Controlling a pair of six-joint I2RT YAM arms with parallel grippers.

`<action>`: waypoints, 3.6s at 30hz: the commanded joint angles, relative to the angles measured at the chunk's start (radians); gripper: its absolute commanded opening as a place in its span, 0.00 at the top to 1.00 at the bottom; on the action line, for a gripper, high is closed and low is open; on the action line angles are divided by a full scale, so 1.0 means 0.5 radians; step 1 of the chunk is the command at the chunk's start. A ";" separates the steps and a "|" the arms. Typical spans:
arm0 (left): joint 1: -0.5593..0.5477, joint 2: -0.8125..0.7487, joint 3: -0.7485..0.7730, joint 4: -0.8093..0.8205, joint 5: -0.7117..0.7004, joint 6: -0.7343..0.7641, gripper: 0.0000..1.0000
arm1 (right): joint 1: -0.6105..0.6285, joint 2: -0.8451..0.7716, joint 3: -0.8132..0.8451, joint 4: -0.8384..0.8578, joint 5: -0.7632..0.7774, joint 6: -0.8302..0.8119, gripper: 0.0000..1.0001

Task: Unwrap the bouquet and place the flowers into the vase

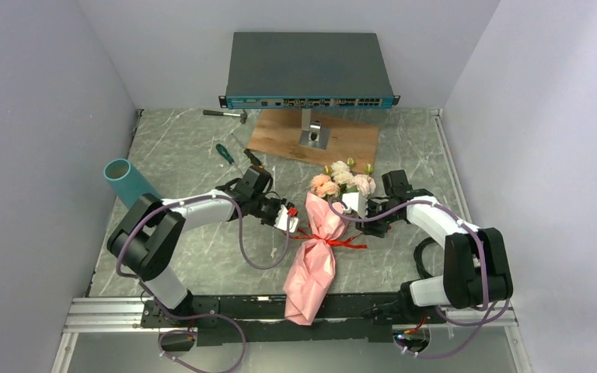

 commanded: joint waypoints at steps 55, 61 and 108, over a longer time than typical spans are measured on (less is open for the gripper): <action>-0.192 -0.025 -0.120 0.291 -0.365 -0.168 1.00 | 0.052 -0.222 -0.078 -0.056 0.265 -0.065 1.00; -0.135 -0.123 -0.158 0.160 -0.416 -0.256 1.00 | -0.025 -0.227 -0.074 -0.102 0.326 -0.067 1.00; 0.897 -1.346 -0.836 -1.052 -0.709 0.107 1.00 | -0.292 -0.184 -0.075 -0.186 0.402 -0.289 1.00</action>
